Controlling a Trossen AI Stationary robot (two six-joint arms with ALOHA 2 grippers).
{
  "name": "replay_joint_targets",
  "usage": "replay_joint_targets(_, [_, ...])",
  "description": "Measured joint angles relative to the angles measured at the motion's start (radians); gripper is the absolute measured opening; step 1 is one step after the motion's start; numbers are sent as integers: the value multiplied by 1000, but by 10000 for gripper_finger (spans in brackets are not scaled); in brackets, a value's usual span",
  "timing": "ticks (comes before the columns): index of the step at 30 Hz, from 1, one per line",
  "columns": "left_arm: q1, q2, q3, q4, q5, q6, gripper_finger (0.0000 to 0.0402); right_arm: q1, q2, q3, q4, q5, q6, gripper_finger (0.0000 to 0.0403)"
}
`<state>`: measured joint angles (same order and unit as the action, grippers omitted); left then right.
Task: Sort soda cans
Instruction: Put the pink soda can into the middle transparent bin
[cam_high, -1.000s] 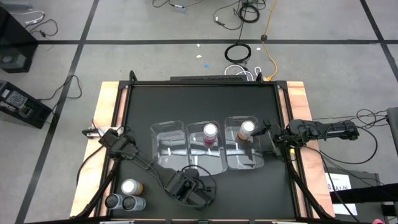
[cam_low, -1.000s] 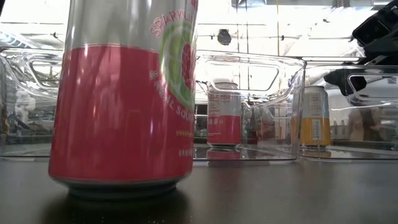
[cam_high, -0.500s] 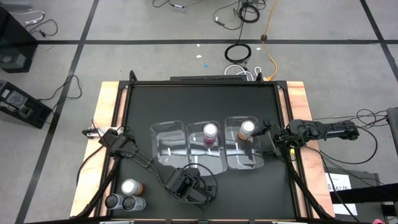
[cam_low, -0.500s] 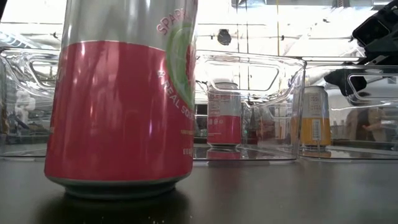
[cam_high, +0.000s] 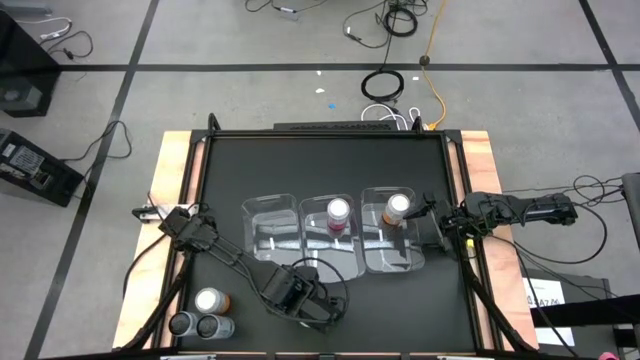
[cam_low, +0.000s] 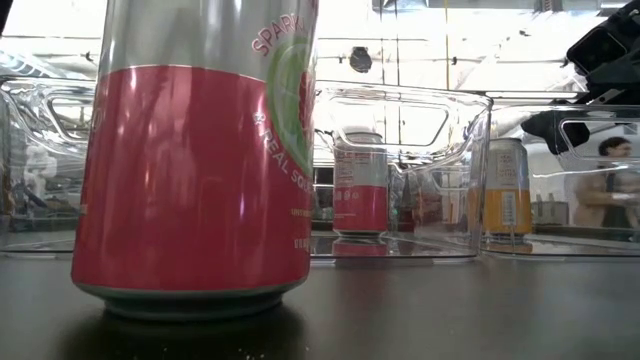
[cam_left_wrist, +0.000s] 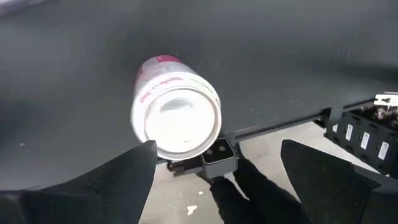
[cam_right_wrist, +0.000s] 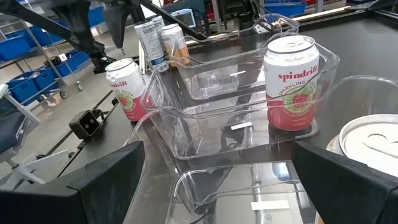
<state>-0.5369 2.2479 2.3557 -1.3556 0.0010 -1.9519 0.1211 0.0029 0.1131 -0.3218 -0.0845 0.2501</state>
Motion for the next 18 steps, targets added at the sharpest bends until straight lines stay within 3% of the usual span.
replay_joint_targets(18, [0,-13,-37,-15,27,-58,352,0,0,0,0,0,18,398])
